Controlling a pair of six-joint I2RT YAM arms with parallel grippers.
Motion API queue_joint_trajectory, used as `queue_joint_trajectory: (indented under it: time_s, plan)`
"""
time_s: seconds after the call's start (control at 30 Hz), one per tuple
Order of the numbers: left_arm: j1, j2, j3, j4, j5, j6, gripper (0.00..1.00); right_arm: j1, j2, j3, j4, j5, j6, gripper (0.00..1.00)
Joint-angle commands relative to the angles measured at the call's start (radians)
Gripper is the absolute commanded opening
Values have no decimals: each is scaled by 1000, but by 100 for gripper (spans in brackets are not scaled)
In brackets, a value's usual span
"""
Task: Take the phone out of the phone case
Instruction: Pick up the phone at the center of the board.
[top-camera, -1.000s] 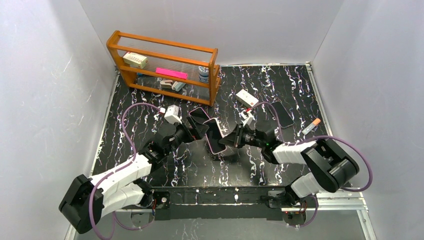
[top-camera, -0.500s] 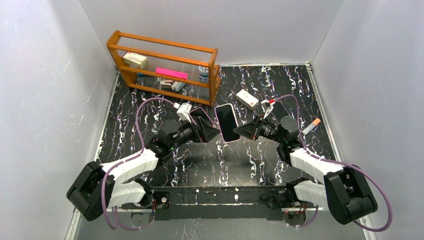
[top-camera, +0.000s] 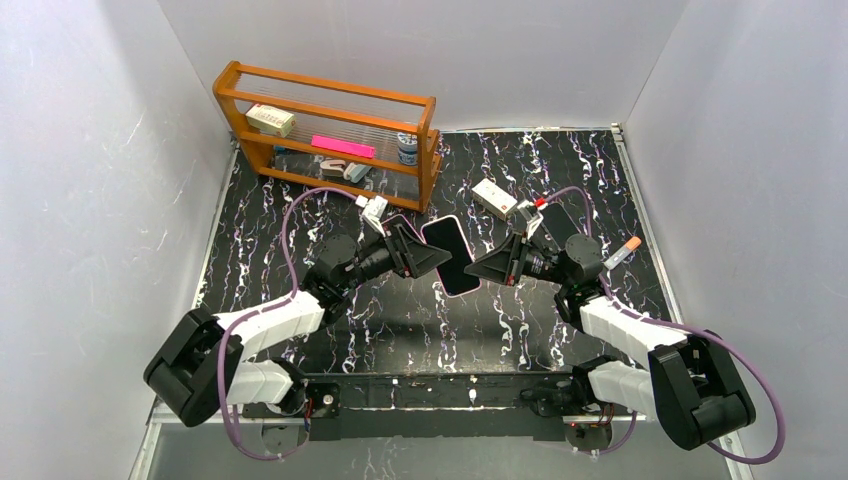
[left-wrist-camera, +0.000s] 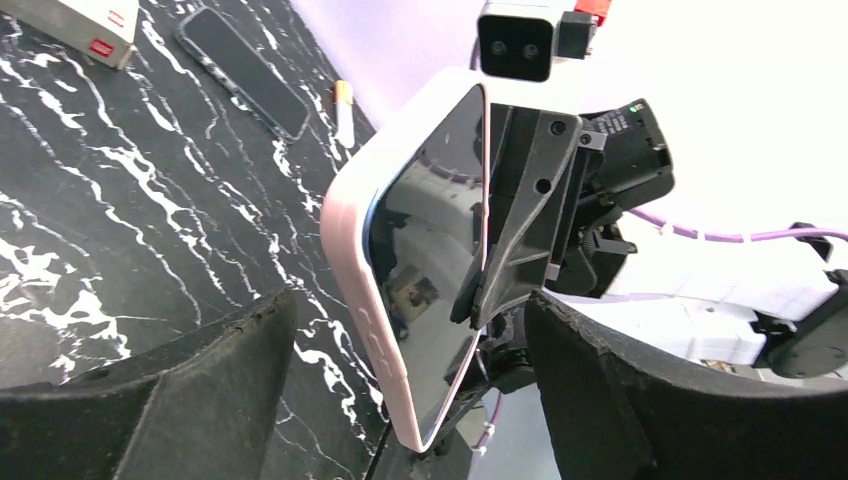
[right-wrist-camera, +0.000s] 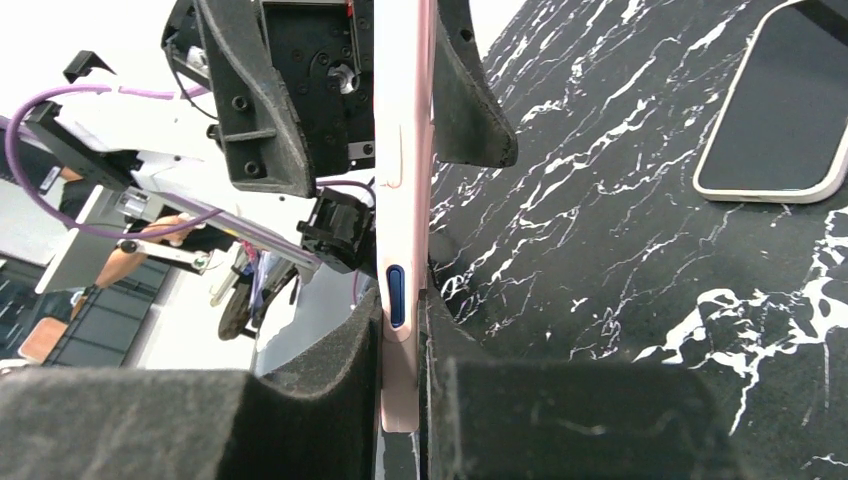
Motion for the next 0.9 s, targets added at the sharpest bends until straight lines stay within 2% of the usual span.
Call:
queue_joint_trajectory:
  time_s: [0.0, 0.17, 0.27, 0.47, 0.77, 0.87]
  plan:
    - [4, 19, 30, 153, 67, -74, 77, -1, -10, 42, 178, -47, 67, 1]
    - [4, 31, 24, 221, 99, -107, 60, -3, 4, 56, 232, -52, 110, 1]
    - [4, 38, 11, 296, 118, -138, 56, -1, 8, 68, 241, -49, 120, 1]
    - [4, 56, 6, 407, 154, -185, 38, -1, 20, 97, 244, -57, 131, 1]
    - [4, 100, 14, 495, 188, -228, 30, -1, 56, 123, 269, -77, 155, 1]
    - [3, 112, 17, 519, 196, -239, 22, -2, 69, 128, 277, -75, 159, 1]
